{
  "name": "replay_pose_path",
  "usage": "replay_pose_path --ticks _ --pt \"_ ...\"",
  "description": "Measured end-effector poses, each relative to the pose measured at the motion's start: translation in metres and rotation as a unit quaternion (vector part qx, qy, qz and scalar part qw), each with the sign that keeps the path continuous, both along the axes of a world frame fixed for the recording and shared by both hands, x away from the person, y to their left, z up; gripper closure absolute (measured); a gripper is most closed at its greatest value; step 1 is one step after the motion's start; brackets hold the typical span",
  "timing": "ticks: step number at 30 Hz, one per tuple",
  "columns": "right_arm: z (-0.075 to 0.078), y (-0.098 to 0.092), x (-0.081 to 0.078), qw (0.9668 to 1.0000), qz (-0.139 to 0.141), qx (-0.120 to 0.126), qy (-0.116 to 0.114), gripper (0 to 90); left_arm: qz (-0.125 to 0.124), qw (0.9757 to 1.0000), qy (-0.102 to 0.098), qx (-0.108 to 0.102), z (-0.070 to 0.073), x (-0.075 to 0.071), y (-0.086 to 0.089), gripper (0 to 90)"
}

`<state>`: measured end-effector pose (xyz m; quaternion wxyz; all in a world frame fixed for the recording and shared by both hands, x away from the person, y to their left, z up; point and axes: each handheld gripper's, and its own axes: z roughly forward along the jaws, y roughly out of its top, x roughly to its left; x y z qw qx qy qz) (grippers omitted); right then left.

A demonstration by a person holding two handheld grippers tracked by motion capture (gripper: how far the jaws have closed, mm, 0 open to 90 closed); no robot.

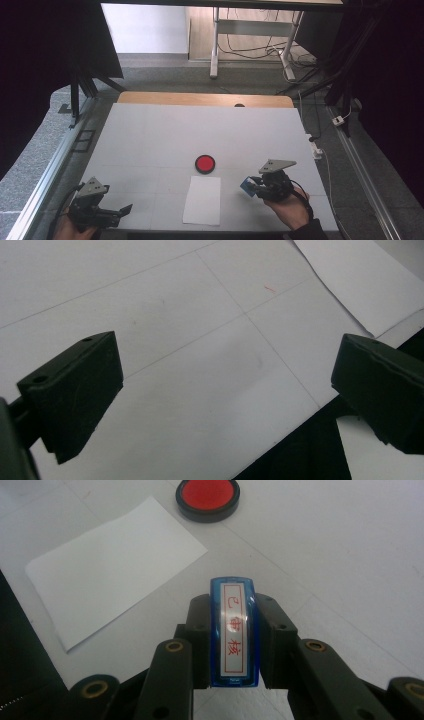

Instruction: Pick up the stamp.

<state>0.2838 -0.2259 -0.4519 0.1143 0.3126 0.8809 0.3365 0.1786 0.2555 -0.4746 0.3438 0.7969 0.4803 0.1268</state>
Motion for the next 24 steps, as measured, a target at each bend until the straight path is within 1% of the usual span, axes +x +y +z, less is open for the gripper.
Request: replay_pose_path --ticks 2,10,13,17,20,24 --pt "0.001 0.001 0.000 1.0000 0.001 0.005 -0.001 71.6 0.000 1.0000 0.002 -0.002 0.000 0.000 0.000 0.7" --pt "0.012 0.010 0.000 0.9988 0.029 0.037 -0.011 71.5 -0.004 0.9999 0.009 -0.010 0.000 0.002 0.002 0.8" --pt "0.015 0.015 0.002 0.9978 0.044 0.048 -0.012 71.5 -0.003 0.9999 0.008 -0.009 0.000 0.001 0.001 0.8" --pt "0.019 0.021 0.005 0.9964 0.063 0.055 -0.014 71.5 -0.002 0.9999 0.007 -0.011 0.000 0.001 0.002 0.5" --pt "0.021 0.025 0.008 0.9950 0.072 0.069 -0.009 71.5 -0.004 0.9999 0.005 -0.009 0.000 0.001 0.002 0.5" --pt "0.023 0.033 0.010 0.9940 0.081 0.072 -0.011 71.5 -0.009 0.9999 0.004 -0.008 0.000 0.000 0.001 0.2"
